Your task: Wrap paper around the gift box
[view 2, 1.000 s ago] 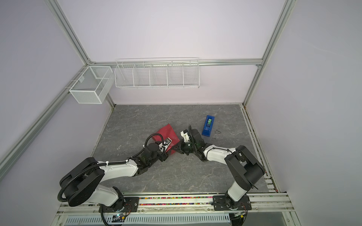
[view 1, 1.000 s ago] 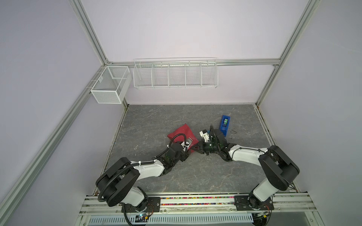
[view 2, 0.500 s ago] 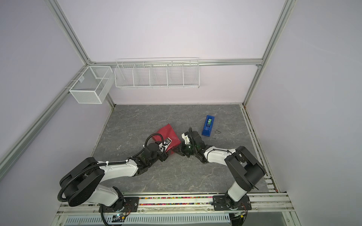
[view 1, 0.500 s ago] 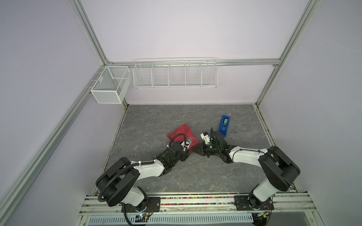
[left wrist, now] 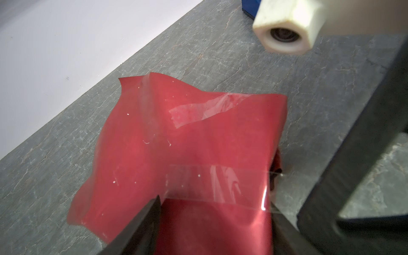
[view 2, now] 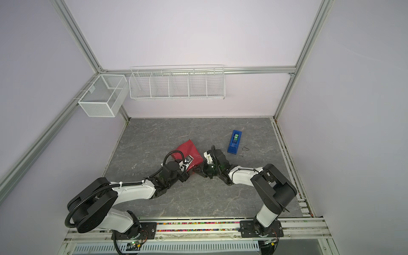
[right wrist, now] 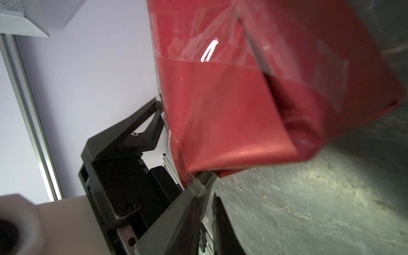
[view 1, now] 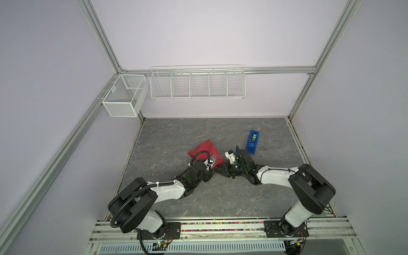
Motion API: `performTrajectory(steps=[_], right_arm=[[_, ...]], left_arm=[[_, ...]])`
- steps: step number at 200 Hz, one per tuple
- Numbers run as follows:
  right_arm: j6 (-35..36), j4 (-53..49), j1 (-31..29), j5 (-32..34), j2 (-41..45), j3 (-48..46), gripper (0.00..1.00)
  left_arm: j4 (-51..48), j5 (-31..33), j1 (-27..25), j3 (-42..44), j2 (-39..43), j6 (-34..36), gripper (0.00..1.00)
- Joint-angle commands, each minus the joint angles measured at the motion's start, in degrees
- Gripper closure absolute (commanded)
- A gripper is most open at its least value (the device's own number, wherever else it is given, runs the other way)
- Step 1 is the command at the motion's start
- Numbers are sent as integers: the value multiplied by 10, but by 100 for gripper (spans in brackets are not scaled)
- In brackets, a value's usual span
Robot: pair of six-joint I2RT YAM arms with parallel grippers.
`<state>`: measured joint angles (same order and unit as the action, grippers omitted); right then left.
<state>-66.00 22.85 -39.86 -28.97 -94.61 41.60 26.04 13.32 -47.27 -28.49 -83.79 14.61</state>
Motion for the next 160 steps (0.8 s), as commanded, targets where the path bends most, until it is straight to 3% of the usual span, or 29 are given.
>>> performTrajectory(steps=[1, 36, 77, 118, 160], right_arm=[[-10, -32, -2, 14, 20, -7, 72], [4, -68, -1, 21, 41, -14, 62], [55, -184, -1, 70, 93, -4, 55], [83, -182, -4, 55, 83, 34, 89], [82, -143, -5, 44, 30, 68, 93]], left_arm=[[-14, 5, 0, -7, -7, -10, 30], [-14, 4, 0, -7, -6, -11, 30], [-15, 4, 0, -8, -8, -10, 30], [-16, 4, 1, -9, -9, -9, 30], [-15, 4, 0, -8, -6, -11, 30]])
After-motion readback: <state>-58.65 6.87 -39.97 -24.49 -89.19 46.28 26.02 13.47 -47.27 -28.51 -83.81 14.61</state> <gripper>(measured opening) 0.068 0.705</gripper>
